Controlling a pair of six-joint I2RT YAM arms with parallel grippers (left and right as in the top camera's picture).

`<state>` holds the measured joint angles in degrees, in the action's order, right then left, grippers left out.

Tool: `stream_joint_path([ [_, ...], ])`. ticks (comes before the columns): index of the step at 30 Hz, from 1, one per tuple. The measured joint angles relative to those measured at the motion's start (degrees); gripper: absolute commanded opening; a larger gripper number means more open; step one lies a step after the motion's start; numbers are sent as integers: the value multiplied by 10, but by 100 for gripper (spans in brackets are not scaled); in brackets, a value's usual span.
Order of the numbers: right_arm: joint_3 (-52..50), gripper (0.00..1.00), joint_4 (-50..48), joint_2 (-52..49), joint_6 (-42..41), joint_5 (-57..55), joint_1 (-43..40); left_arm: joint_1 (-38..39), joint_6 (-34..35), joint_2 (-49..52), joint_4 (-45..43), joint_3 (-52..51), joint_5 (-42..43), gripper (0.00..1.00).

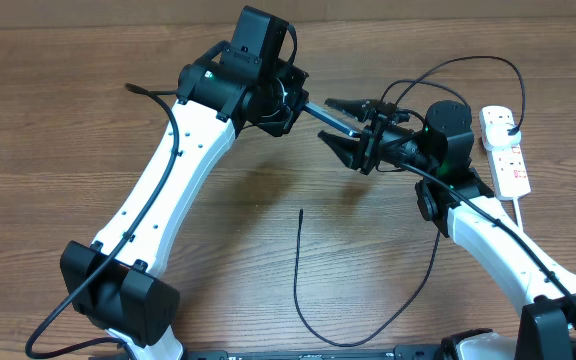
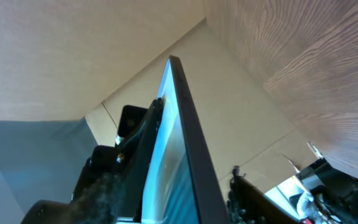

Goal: Plug charger to phone and switch on socket

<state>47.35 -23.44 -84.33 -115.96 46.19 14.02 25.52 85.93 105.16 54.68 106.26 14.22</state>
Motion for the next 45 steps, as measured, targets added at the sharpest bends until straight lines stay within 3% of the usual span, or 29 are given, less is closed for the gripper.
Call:
stream_joint_path([
  [3, 0, 94, -1, 0, 0, 0, 0, 0, -9, 0, 0, 0, 0, 4],
  [5, 0, 100, -1, 0, 0, 0, 0, -1, -16, 0, 1, 0, 1, 4],
  [14, 0, 100, -2, 0, 0, 1, 0, -41, -73, 0, 10, 0, 17, 4],
  [22, 0, 100, 0, 0, 29, 0, 0, -113, -173, 0, 13, 0, 99, 4],
  [30, 0, 100, 54, 0, 130, 1, 0, -174, -299, 0, 49, 0, 201, 4],
  [42, 0, 99, 70, 0, 353, 1, 0, -253, -462, 1, 88, 0, 324, 4],
  [45, 8, 99, 129, 0, 399, -1, 0, -274, -485, 1, 100, 0, 337, 4],
])
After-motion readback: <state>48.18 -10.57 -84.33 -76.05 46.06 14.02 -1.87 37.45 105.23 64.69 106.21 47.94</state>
